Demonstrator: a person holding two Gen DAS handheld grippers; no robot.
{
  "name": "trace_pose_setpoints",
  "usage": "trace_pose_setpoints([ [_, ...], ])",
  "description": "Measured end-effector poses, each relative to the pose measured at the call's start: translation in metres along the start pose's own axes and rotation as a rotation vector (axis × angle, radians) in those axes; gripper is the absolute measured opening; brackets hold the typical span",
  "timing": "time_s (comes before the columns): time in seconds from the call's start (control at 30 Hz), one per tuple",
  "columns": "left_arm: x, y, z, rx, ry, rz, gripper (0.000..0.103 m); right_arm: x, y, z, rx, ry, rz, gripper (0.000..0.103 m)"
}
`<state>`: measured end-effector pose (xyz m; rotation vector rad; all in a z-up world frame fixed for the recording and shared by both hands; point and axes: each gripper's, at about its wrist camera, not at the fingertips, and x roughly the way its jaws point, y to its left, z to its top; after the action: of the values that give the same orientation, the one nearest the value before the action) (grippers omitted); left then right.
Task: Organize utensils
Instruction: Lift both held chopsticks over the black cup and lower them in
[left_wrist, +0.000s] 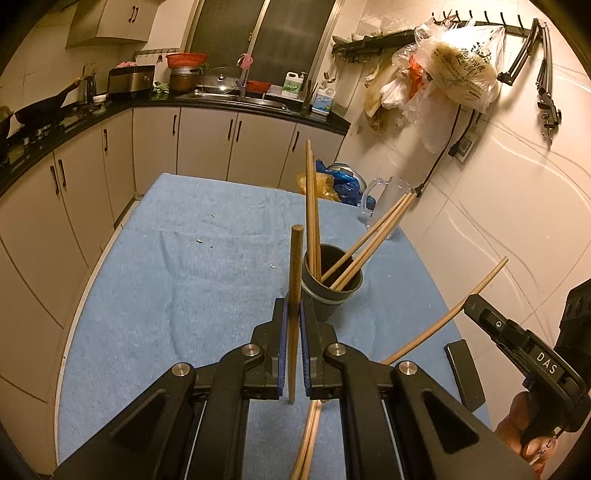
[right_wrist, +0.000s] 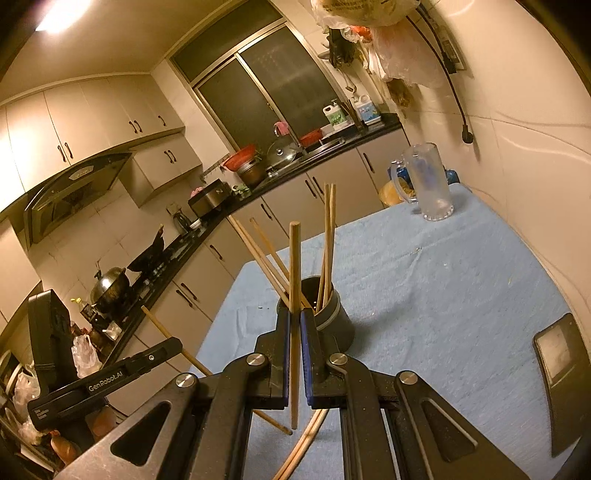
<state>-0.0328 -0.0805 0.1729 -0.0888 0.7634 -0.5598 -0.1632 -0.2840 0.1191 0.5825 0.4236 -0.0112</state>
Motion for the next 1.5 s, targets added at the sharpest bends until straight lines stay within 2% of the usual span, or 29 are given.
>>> trace_pose_setpoints([
  [0.43,-0.02,-0.022,0.034,0.052,-0.073,-0.001,0.006,-0.012,0.005,0.028,-0.025,-0.067,-0.006,0.006],
  [0.9,-0.04,-0.043,0.096,0.087,-0.183,-0.005,0.006,-0.015,0.014,0.076,-0.023,-0.165,-0.021,0.006],
  [1.2,-0.015,-0.046,0.126,0.046,-0.184,-0.039,0.006,0.005,0.01,0.105,-0.002,-0.2,-0.052,0.006],
  [1.5,0.033,-0.042,0.125,0.014,-0.109,-0.036,0.006,0.042,0.001,0.101,-0.008,-0.127,-0.089,0.006],
])
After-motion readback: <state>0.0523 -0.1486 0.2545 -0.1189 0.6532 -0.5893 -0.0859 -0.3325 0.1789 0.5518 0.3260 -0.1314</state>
